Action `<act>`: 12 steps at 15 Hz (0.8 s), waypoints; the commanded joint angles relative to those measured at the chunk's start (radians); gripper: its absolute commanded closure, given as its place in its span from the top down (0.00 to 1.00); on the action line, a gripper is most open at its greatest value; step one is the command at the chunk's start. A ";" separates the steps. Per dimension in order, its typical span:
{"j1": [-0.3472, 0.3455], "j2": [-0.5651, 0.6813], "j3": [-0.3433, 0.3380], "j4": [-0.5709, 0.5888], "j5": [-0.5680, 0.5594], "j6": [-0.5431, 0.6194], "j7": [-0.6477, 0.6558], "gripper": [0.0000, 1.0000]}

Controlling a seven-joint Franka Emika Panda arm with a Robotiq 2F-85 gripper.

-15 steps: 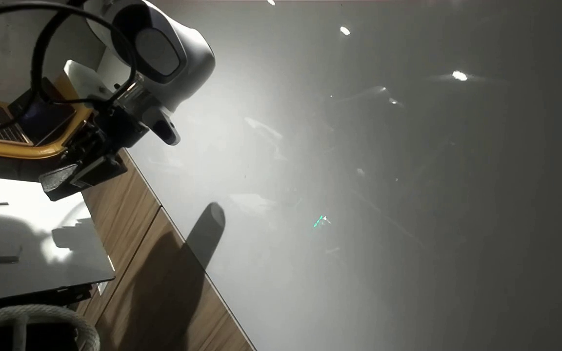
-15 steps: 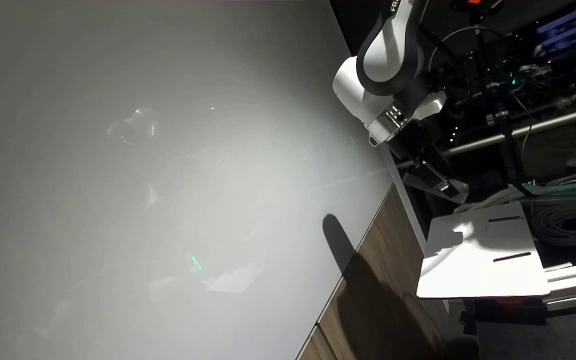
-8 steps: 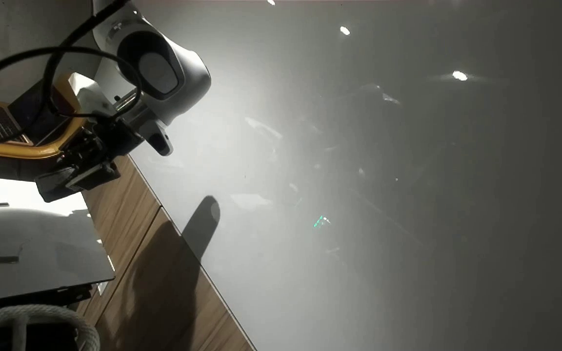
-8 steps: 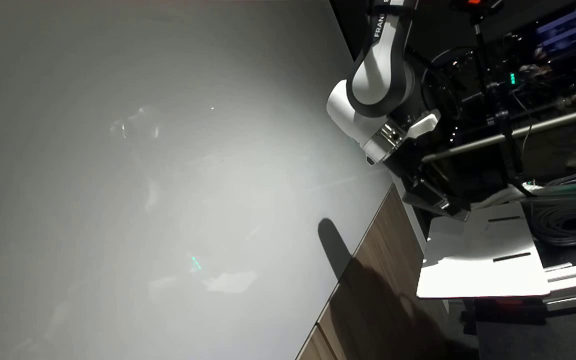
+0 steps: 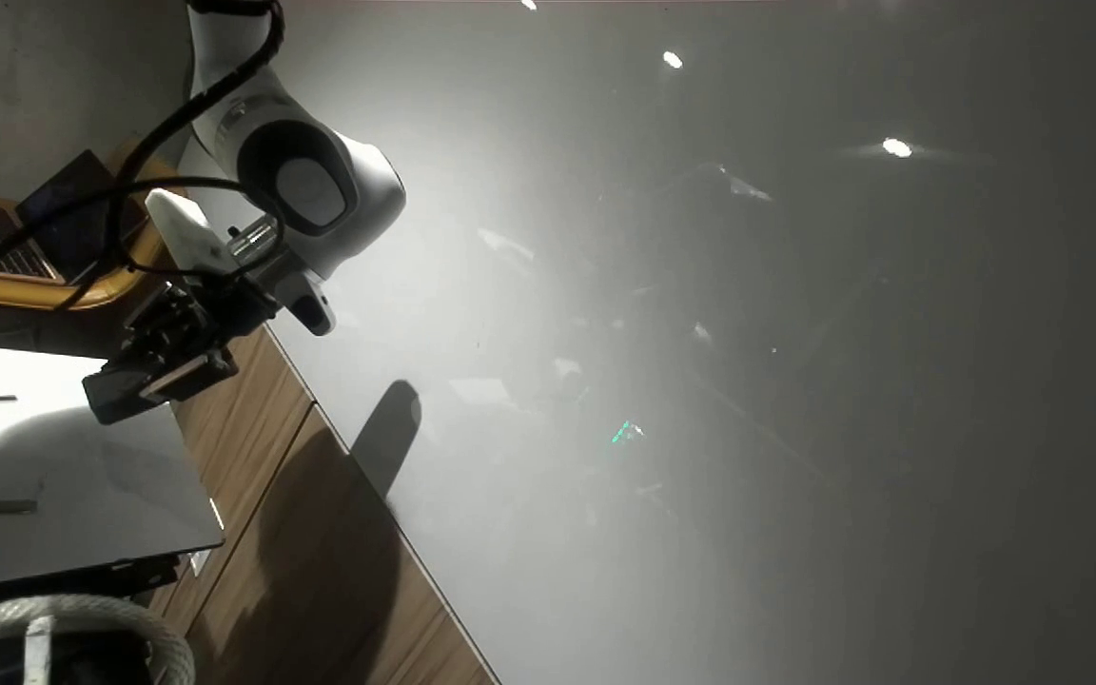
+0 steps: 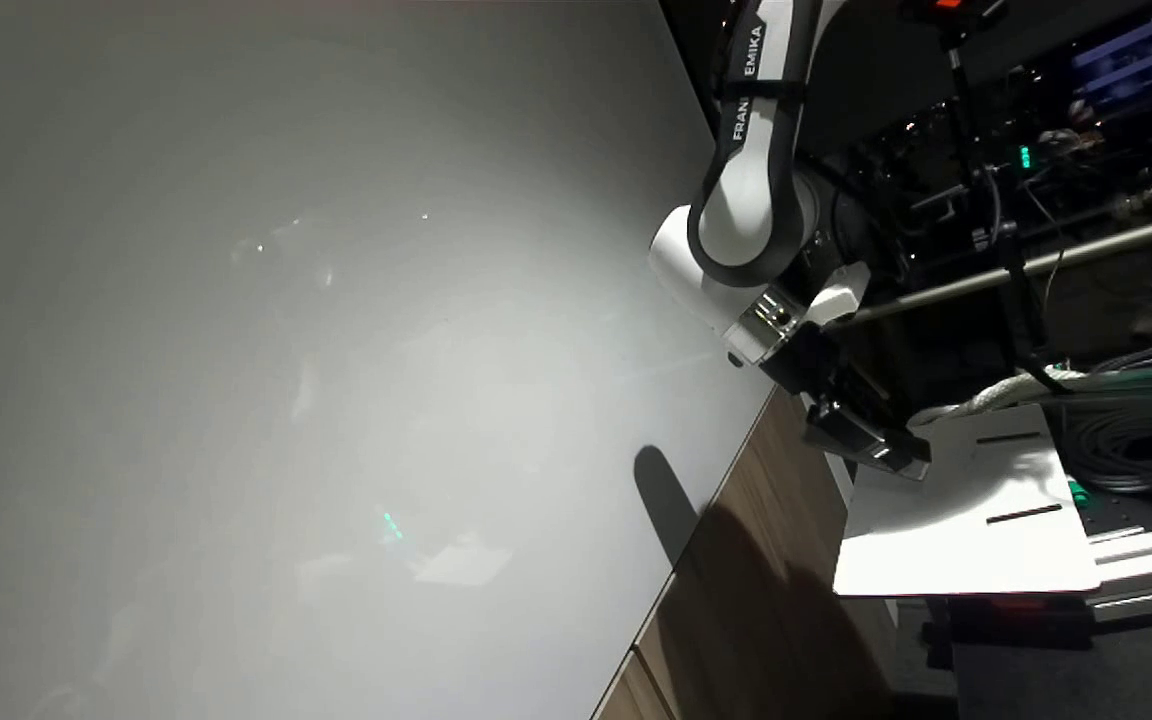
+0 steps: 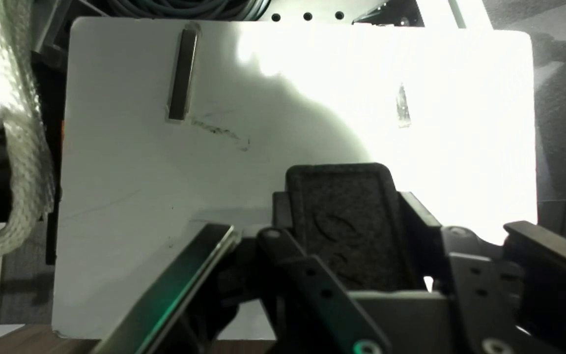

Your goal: Use the eraser to wipe off the markings on the whiteboard

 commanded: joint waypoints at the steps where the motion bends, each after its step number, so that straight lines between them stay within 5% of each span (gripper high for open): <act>1: -0.008 0.057 -0.006 0.039 -0.035 0.005 0.006 0.30; 12: -0.010 0.129 -0.008 0.075 -0.052 -0.003 0.003 0.30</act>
